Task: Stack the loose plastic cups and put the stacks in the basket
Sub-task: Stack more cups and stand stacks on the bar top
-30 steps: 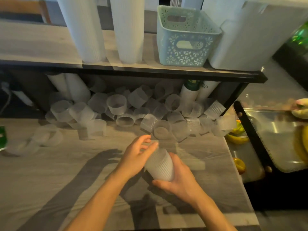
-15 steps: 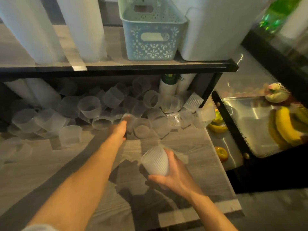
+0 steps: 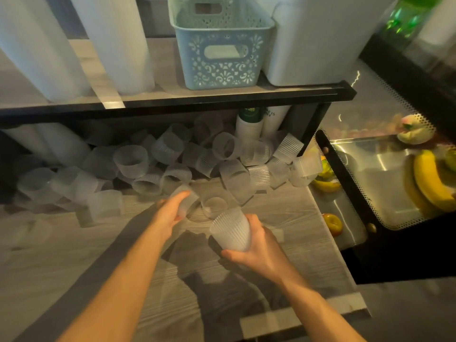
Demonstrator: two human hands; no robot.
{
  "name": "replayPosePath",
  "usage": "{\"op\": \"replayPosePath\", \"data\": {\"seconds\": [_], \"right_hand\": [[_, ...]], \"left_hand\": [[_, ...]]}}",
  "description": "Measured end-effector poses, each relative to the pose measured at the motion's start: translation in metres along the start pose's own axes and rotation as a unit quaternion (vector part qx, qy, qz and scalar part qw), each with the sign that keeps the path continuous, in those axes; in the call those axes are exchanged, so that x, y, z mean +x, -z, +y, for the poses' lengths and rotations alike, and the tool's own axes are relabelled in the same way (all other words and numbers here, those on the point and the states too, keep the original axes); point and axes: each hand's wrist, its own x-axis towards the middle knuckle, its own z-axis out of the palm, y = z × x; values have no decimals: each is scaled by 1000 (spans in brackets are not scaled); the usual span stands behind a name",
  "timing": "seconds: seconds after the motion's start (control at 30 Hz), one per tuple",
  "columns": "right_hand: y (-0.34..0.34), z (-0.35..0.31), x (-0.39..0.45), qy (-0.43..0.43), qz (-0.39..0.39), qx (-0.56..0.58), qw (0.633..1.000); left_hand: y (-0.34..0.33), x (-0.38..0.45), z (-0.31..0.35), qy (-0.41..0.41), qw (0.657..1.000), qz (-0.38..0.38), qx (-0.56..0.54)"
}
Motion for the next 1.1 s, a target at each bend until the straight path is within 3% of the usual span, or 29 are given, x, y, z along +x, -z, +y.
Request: {"op": "replayPosePath", "data": {"seconds": [0.33, 0.47, 0.57, 0.73, 1.0, 1.1], "right_hand": [[-30, -8, -2, -8, -27, -25, 999], [-34, -18, -6, 12, -33, -32, 999], [-35, -23, -7, 28, -43, -44, 998], [-37, -39, -11, 69, -61, -78, 993], [-52, -56, -17, 102, -86, -68, 989], [-57, -62, -17, 103, -82, -27, 991]], "left_hand": [[42, -32, -5, -103, 994, -10, -30], [54, -63, -5, -153, 986, -59, -6], [63, -91, -10, -196, 973, -110, 50], [70, -119, -18, -261, 940, -131, 179], [87, -125, -27, -299, 929, -136, 170], [85, -130, -31, -314, 903, -172, 239]]}}
